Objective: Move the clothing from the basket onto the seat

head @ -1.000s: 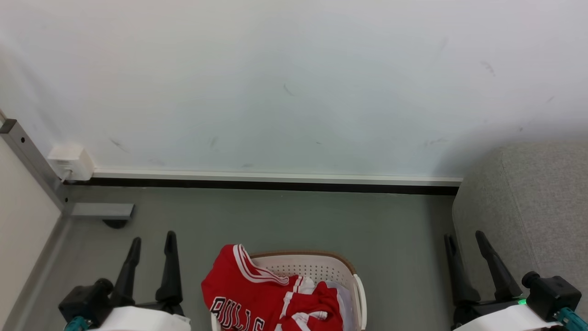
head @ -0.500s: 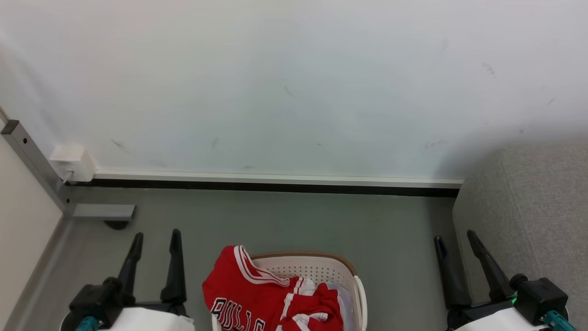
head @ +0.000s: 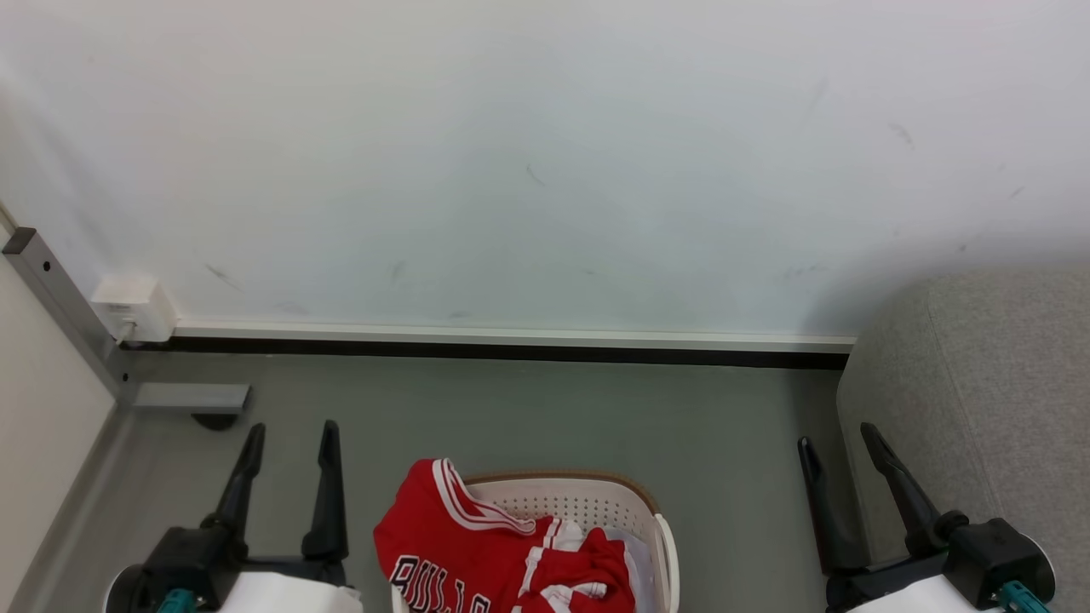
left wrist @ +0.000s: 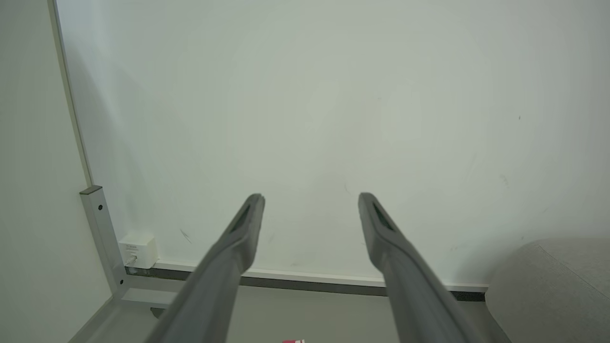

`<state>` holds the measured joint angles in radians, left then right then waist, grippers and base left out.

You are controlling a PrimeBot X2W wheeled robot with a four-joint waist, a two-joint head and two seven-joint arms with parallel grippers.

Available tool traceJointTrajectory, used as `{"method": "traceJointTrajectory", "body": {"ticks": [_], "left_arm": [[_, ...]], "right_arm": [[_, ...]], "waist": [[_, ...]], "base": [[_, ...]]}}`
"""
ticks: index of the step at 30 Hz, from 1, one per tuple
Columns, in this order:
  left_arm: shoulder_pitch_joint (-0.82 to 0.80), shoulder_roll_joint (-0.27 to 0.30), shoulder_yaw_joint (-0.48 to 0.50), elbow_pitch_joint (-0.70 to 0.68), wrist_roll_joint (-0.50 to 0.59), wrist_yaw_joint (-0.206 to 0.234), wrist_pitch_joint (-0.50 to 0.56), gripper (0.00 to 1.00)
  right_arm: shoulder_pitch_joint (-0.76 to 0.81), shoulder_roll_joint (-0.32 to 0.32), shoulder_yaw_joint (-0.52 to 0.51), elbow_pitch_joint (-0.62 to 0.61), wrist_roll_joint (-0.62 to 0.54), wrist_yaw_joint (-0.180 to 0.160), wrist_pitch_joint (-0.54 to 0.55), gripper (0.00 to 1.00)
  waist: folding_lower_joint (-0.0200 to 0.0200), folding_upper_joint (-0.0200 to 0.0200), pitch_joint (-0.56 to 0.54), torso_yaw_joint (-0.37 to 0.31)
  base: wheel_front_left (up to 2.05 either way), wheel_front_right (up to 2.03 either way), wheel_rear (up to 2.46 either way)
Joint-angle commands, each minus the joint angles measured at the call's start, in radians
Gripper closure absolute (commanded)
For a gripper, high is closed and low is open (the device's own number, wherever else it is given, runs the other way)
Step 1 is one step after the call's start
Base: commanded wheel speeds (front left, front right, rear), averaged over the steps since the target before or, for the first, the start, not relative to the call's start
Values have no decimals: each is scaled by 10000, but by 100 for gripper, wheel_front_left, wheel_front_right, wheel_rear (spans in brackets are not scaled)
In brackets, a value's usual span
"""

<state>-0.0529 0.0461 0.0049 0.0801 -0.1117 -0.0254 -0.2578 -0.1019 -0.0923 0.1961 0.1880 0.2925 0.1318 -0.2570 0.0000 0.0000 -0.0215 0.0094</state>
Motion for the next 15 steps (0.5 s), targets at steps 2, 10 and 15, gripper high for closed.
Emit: {"method": "traceJointTrajectory", "body": {"ticks": [2, 10, 15], "left_arm": [[92, 76, 9, -71, 347, 40, -86, 0], [108, 73, 35, -53, 94, 40, -72, 0], [131, 73, 50, -20, 20, 34, -72, 0]], "right_arm": [[-149, -60, 46, -62, -246, -21, -110, 0], [-163, 6, -141, -86, -179, -21, -90, 0], [-150, 59, -219, -94, -178, -21, -90, 0]], "waist": [[0, 0, 2, -16], [0, 0, 31, -80], [0, 0, 34, -119]], "base": [[0, 0, 0], [0, 0, 0], [0, 0, 0]]}}
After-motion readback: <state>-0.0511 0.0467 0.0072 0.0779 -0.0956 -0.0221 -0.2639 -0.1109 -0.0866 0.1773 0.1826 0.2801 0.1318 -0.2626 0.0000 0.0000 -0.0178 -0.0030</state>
